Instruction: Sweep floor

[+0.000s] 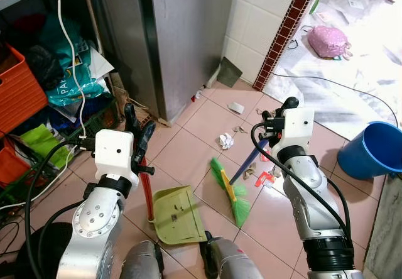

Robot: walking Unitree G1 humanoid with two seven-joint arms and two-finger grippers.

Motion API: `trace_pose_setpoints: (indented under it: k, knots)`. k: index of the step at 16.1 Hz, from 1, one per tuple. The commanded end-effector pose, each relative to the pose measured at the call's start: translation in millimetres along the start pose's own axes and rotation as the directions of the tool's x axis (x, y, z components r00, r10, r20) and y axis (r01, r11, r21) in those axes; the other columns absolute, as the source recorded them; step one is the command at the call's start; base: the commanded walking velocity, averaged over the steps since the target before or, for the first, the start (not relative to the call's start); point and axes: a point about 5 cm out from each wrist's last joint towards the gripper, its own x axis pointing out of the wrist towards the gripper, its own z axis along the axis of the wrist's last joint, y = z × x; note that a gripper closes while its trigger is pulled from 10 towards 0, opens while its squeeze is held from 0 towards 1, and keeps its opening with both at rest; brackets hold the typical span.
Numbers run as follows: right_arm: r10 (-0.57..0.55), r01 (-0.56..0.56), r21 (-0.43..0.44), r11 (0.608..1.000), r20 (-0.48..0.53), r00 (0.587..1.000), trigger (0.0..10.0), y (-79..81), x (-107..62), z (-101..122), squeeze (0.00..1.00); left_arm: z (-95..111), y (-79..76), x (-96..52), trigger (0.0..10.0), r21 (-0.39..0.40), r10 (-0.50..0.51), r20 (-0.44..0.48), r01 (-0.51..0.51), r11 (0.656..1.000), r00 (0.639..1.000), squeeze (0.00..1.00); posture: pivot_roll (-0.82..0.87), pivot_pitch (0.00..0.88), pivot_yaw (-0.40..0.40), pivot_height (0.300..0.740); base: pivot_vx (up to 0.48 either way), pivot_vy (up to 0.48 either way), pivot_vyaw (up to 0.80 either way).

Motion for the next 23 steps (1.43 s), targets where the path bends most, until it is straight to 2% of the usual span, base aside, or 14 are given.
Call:
trace_pose_setpoints:
  k: [1,5,7,10,13,17,23]
  knots:
    - [-0.039,0.038,-0.019,0.999,-0.061,0.997,10.0,-8.7,-5.0,-11.5,0.0,7.0,-1.2,-1.0,10.0,-0.006,-0.012,0.032,0.012,1.0,0.999,0.0,0.03,0.194,-0.053,0.74,0.0,0.0,-0.8]
    - [-0.047,0.046,-0.008,0.999,-0.053,0.998,10.0,-9.2,-5.3,-9.5,0.0,9.9,-2.9,0.1,10.0,-0.009,-0.021,0.038,0.022,1.0,0.999,0.0,0.02,0.196,-0.048,0.74,0.0,0.0,-0.8]
    - [-0.063,0.064,0.011,0.998,-0.028,0.998,10.0,-7.2,-5.1,-3.8,0.0,8.9,-3.3,-1.2,10.0,-0.009,-0.03,0.033,0.03,1.0,0.999,0.0,0.02,0.193,-0.015,0.74,0.0,0.0,-0.8]
    - [-0.113,0.114,0.047,0.992,-0.031,0.993,10.0,-5.2,-11.1,-8.9,0.0,8.4,3.1,-1.3,10.0,0.008,-0.04,0.025,0.04,0.999,0.999,0.0,0.04,0.183,0.032,0.74,0.0,0.0,-0.45]
    - [-0.123,0.125,0.059,0.99,-0.045,0.991,10.0,-2.6,-13.2,-11.8,0.0,12.7,9.8,5.1,10.0,0.033,-0.059,0.037,0.058,0.998,0.998,0.0,0.05,0.179,0.042,0.74,0.0,0.0,-0.53]
    - [-0.086,0.089,0.045,0.995,-0.07,0.994,10.0,4.5,-16.0,-17.7,0.0,21.4,3.1,9.6,10.0,0.034,-0.128,0.076,0.126,0.992,0.989,0.0,0.05,0.182,0.037,0.74,0.0,0.0,-0.8]
    - [-0.13,0.133,0.025,0.991,-0.103,0.986,10.0,-3.2,-15.9,-19.8,0.0,19.0,-1.9,5.9,10.0,0.011,-0.136,0.061,0.136,0.991,0.989,0.0,0.05,0.197,0.027,0.74,0.0,0.0,-0.8]
